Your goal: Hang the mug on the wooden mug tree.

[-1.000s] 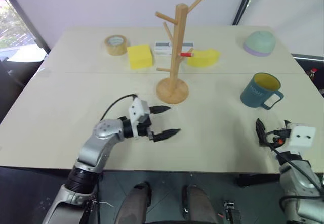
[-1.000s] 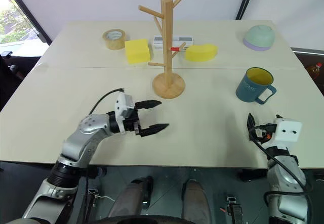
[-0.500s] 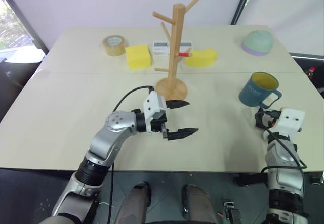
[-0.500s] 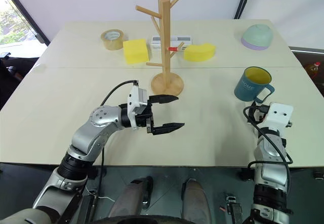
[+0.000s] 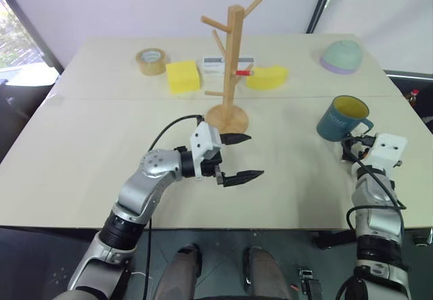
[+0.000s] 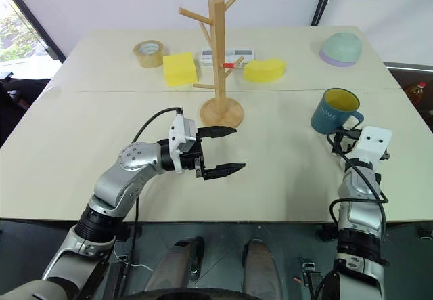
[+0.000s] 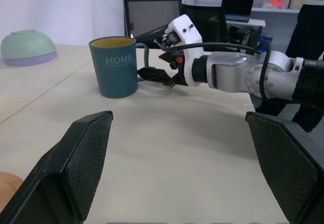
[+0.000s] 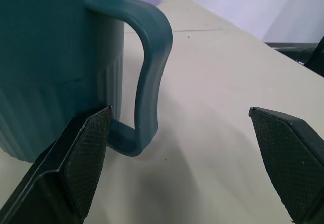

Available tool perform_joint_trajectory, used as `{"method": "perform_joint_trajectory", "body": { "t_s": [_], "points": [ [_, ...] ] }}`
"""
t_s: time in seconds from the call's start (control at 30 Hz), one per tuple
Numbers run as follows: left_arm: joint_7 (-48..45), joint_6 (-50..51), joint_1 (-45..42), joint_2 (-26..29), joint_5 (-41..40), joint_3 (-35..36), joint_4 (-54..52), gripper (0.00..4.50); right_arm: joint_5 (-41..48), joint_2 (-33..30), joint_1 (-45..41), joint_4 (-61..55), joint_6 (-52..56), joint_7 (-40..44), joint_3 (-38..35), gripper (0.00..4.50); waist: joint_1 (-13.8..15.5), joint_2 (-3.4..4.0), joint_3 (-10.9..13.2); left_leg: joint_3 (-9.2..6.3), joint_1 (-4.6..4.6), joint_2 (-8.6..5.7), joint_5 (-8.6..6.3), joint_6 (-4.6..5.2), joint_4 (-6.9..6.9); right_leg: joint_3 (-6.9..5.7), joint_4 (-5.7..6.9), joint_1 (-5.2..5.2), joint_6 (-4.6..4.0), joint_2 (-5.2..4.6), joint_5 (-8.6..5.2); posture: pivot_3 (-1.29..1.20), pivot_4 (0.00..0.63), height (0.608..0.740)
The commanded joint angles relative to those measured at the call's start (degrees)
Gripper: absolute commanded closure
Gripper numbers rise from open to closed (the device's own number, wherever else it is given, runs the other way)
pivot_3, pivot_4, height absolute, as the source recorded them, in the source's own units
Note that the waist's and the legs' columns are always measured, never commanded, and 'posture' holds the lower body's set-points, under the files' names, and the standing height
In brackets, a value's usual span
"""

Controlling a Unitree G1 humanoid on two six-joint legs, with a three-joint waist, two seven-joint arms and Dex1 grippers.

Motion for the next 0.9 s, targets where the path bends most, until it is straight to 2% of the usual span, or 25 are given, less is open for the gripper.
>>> {"method": "perform_joint_trajectory", "body": {
  "t_s": [0.03, 0.27, 0.47, 0.53, 0.63, 0.77, 0.9],
  "points": [
    [0.21, -0.39, 0.08, -0.11, -0.70, 0.42, -2.16, 0.00, 0.81, -1.11, -1.93, 0.15, -1.81, 0.72, -0.59, 0.89, -0.18, 0.00, 0.00, 0.00, 0.00, 0.00, 0.00, 0.00, 0.01, 0.00, 0.00, 0.00, 0.00, 0.00, 0.00, 0.00, 0.150, 0.740],
    [0.44, -1.06, 0.18, 0.53, -0.62, 1.54, -1.58, 0.00, 1.47, -0.60, -2.05, -0.50, -1.96, 2.20, -0.08, 4.43, -0.75, 0.00, 0.00, -0.01, 0.02, 0.00, 0.00, 0.00, 0.01, 0.00, 0.07, 0.00, 0.04, 0.00, -0.02, 0.00, 0.150, 0.740],
    [1.01, -1.65, 0.66, 1.14, -0.23, 2.56, -0.97, 0.00, 1.73, -1.31, -1.57, -3.76, -1.50, 4.25, 0.98, 4.43, -0.86, -0.01, 0.00, -0.01, 0.06, 0.00, 0.00, 0.00, 0.01, 0.02, 0.12, 0.01, 0.03, 0.00, -0.02, 0.00, 0.150, 0.740],
    [1.47, -2.06, 0.72, 1.66, -0.06, 3.71, -0.12, 0.00, 1.71, -2.90, -1.24, -6.92, -1.12, 7.45, 2.51, 4.43, -0.88, 0.03, 0.03, -0.01, 0.08, 0.00, 0.00, 0.00, 0.01, 0.02, 0.13, 0.01, 0.03, 0.01, -0.02, 0.00, 0.150, 0.740],
    [2.16, -3.18, 0.35, 3.13, 0.40, 6.60, 2.57, 0.00, 3.04, -8.38, -0.81, -15.42, -0.09, 18.42, 7.47, 4.43, -0.94, 0.14, 0.08, 0.00, 0.07, 0.00, 0.00, 0.00, 0.01, 0.04, 0.14, -0.01, 0.04, 0.00, -0.02, 0.00, 0.150, 0.740],
    [2.43, -5.05, -0.72, 5.54, -0.44, 11.39, 6.79, 0.00, 12.46, -17.23, -3.58, -30.50, 7.89, 34.70, 13.40, 4.43, -1.04, 0.12, 0.11, -0.02, 0.08, 0.05, 0.00, 0.00, -0.02, 0.02, 0.15, -0.03, 0.26, 0.05, -0.16, 0.00, 0.150, 0.740],
    [2.17, -5.75, -2.69, 7.60, -2.87, 16.92, 9.40, 0.00, 16.22, -23.07, -12.22, -35.24, 16.69, 41.36, 17.87, 4.43, -0.75, -0.01, 0.18, -0.11, 0.03, 0.10, 0.00, 0.00, 0.00, -0.04, 0.12, -0.04, 0.26, 0.07, -0.17, 0.00, 0.150, 0.740]
  ]
}}
